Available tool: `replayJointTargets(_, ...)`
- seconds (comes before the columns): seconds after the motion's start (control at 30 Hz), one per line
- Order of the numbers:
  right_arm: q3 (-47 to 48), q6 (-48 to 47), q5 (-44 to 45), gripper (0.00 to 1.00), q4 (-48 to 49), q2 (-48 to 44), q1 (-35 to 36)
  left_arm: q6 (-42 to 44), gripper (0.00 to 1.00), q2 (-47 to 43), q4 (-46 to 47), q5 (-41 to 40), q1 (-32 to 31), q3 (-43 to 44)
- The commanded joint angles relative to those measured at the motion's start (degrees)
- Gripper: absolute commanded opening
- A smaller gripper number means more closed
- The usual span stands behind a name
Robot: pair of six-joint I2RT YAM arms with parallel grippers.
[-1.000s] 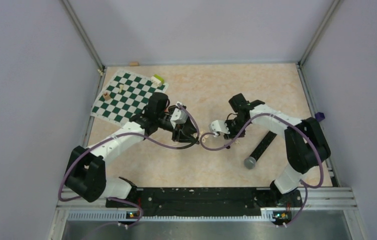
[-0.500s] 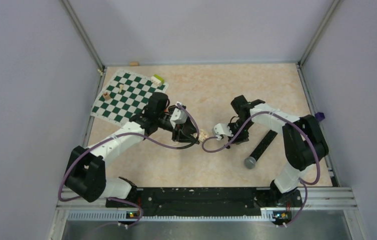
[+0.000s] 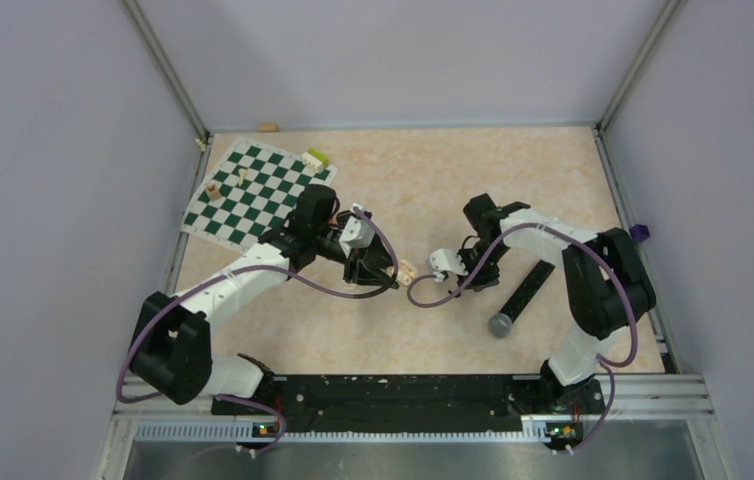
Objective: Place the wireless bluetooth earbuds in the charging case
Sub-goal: Pick up the earbud from the center of the board.
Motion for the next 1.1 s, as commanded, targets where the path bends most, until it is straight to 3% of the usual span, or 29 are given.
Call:
replayJointTargets(0.0, 3.61, 1.39, -2.31, 0.42, -1.43, 1.93, -0.24, 0.63, 0.00, -2.02, 2.15, 2.85, -0.38, 0.76)
replayJointTargets(0.3, 4.98, 3.07, -1.83, 0.38, -2.77, 3.47, 0.10, 0.65, 0.00, -1.98, 2.11, 2.93, -0.37, 0.77)
replayJointTargets(0.37, 4.99, 3.56, -1.13, 0.30, -2.73, 4.01, 0.29, 0.65, 0.00, -1.93, 2.10, 2.88, -0.39, 0.79)
replayJointTargets(0.53, 6.66, 5.27, -0.48, 0.01, -4.22, 5.34, 0.62, 0.65, 0.00, -1.89, 2.11, 2.84, -0.36, 0.77)
replayJointTargets(0.83, 8.92, 13.41, -2.35, 0.00, 0.90, -1.78, 0.51, 0.79, 0.00, -1.91, 2.06, 2.44, -0.33, 0.51)
replayJointTargets(1.07, 2.72, 22.98, -4.78, 0.00, 16.82, -21.51, 1.37, 0.52, 0.00, -0.60, 2.48, 2.38, -0.43, 0.65)
